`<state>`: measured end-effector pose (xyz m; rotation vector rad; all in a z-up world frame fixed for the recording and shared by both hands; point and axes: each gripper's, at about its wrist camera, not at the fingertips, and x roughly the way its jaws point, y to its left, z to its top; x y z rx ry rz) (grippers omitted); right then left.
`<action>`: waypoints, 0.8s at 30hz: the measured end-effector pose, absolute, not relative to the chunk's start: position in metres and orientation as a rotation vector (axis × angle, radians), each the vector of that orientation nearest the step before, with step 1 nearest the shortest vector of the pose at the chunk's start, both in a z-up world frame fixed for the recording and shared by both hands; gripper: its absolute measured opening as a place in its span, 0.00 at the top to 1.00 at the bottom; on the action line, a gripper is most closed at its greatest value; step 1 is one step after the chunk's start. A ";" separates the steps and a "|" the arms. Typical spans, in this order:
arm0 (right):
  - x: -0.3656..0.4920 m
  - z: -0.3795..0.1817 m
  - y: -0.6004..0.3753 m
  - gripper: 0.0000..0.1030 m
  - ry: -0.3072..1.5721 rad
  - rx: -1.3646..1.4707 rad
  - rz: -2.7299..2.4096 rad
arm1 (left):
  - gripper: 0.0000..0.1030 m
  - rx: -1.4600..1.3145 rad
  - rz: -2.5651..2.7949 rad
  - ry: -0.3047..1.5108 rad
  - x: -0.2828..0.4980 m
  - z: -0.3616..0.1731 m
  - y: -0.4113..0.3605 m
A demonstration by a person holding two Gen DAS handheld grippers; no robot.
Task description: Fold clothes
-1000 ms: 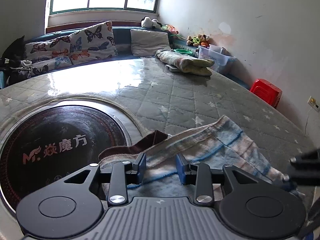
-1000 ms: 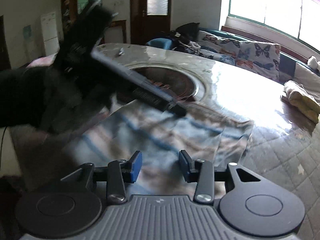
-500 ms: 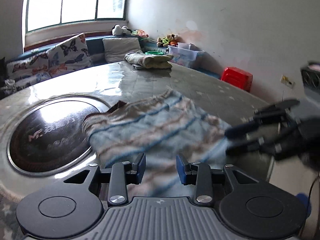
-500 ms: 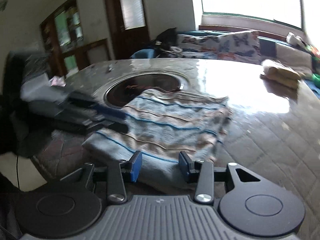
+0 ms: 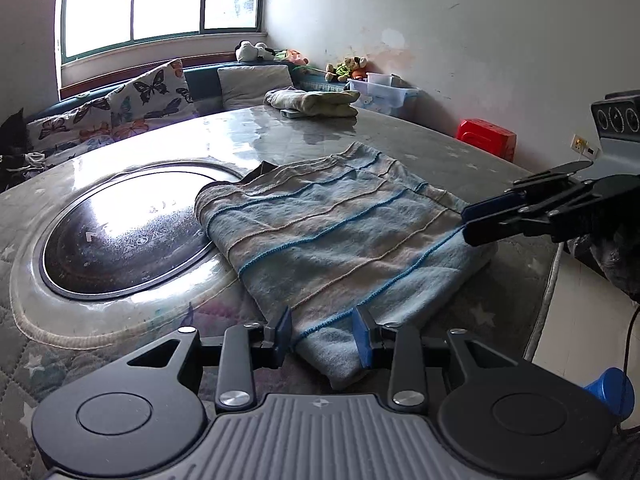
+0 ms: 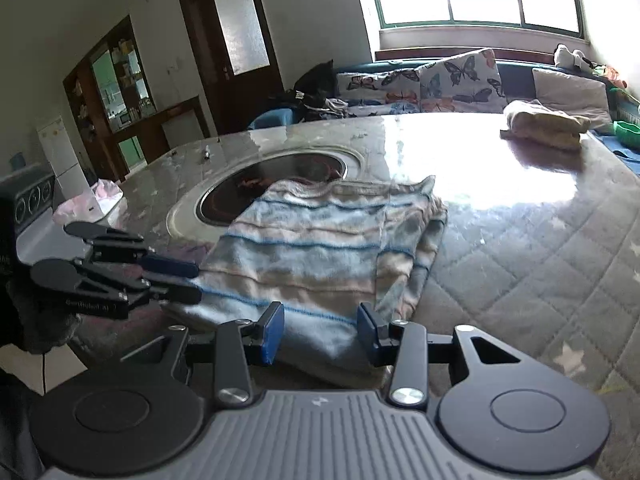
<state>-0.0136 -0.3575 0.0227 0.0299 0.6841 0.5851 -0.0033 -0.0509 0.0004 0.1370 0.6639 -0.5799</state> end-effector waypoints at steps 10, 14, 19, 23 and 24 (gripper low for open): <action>0.025 0.026 -0.353 0.61 0.684 0.003 0.542 | 0.64 0.043 -0.513 0.655 0.031 0.017 -0.042; 0.040 0.027 -0.351 0.61 0.684 -0.007 0.524 | 0.64 0.008 -0.476 0.635 0.062 0.023 -0.046; 0.081 0.028 -0.350 0.61 0.683 0.012 0.506 | 0.64 -0.001 -0.433 0.652 0.096 0.020 -0.051; 0.103 0.028 -0.344 0.61 0.665 -0.003 0.502 | 0.64 -0.009 -0.390 0.685 0.113 0.013 -0.048; 0.106 0.028 -0.342 0.61 0.662 -0.003 0.505 | 0.64 -0.013 -0.385 0.692 0.115 0.011 -0.046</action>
